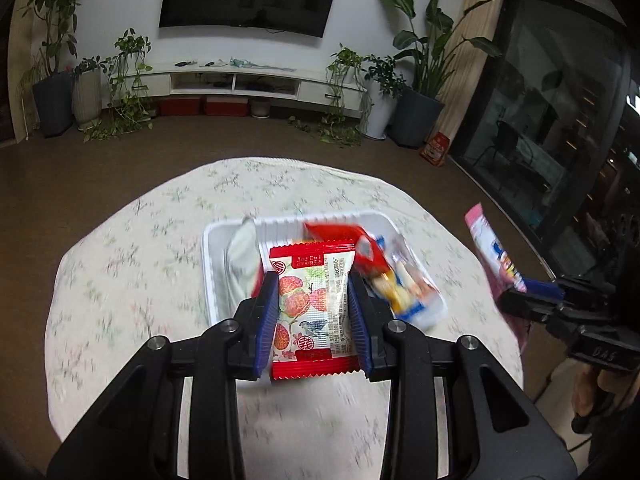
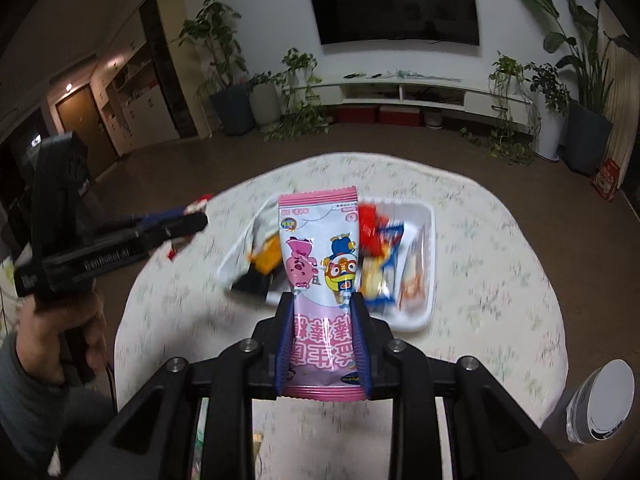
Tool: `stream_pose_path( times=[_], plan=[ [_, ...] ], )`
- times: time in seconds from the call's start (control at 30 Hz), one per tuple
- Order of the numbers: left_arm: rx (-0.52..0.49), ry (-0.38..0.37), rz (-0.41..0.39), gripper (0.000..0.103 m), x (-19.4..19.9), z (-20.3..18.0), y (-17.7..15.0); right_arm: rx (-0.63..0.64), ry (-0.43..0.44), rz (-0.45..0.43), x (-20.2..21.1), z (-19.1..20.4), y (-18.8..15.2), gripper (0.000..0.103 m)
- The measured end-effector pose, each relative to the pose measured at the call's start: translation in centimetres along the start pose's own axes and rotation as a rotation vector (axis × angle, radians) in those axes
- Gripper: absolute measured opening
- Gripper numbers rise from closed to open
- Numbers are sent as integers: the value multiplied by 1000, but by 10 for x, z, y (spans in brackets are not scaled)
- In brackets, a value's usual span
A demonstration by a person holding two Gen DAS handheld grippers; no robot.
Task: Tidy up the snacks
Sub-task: 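Carry the strawberry packet and pink cartoon packet into the tray and release both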
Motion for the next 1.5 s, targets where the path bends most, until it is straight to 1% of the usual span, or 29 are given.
stream_pose_path(
  times=[0.07, 0.13, 0.23, 0.3, 0.4, 0.53, 0.73, 0.87, 1.0, 1.03, 1.07, 1.1, 1.17, 1.2, 1.23, 1.3, 1.33, 1.43, 1.5],
  plan=[
    [2, 9, 11, 31, -15, 3, 10, -27, -5, -16, -9, -7, 18, 29],
    [7, 12, 33, 31, -34, 6, 18, -35, -31, -25, -21, -15, 35, 29],
    [9, 22, 69, 31, -62, 9, 24, -50, -69, 11, -49, -30, 49, 29],
    [13, 24, 87, 31, -78, 9, 23, -57, -112, 41, -71, -41, 52, 29],
    [8, 21, 103, 31, -95, 8, 20, -90, -141, 74, -93, -57, 47, 29],
    [6, 23, 123, 31, -114, 6, 11, -110, -155, 97, -108, -67, 36, 29],
    [1, 31, 141, 31, -133, 6, 2, -117, -168, 116, -120, -77, 28, 29],
    [3, 36, 158, 33, -149, 8, -3, -122, -176, 131, -126, -79, 24, 29],
    [6, 38, 155, 35, -155, 9, -6, -119, -189, 143, -132, -80, 21, 30],
    [5, 39, 154, 37, -153, 8, -7, -119, -191, 144, -133, -81, 20, 30],
    [4, 48, 152, 42, -153, 8, -7, -121, -188, 145, -133, -81, 20, 31],
    [6, 54, 151, 50, -154, 9, -7, -121, -188, 147, -134, -82, 20, 32],
    [8, 61, 143, 59, -151, 9, -8, -117, -198, 149, -134, -84, 20, 35],
    [9, 69, 141, 62, -150, 9, -7, -117, -199, 151, -134, -85, 19, 36],
    [14, 68, 135, 64, -149, 10, -7, -116, -198, 150, -135, -84, 19, 37],
    [16, 74, 129, 72, -144, 10, -6, -112, -201, 154, -134, -84, 18, 39],
    [15, 77, 123, 74, -141, 10, -6, -111, -202, 156, -135, -84, 18, 41],
    [9, 76, 108, 78, -126, 8, -6, -109, -212, 152, -133, -83, 18, 56],
    [2, 73, 96, 90, -115, 7, -8, -109, -220, 144, -130, -83, 17, 59]
  ],
)
Point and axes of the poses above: each gripper's, at about its wrist camera, not at the fingertips, and x roughly against the way its jaws point, z to its left, y to its top, the point moved 4 cm from there along -x, roughly the way its jaws point, and after that the axes turned 8 degrees about y, right-handed, at the moved point
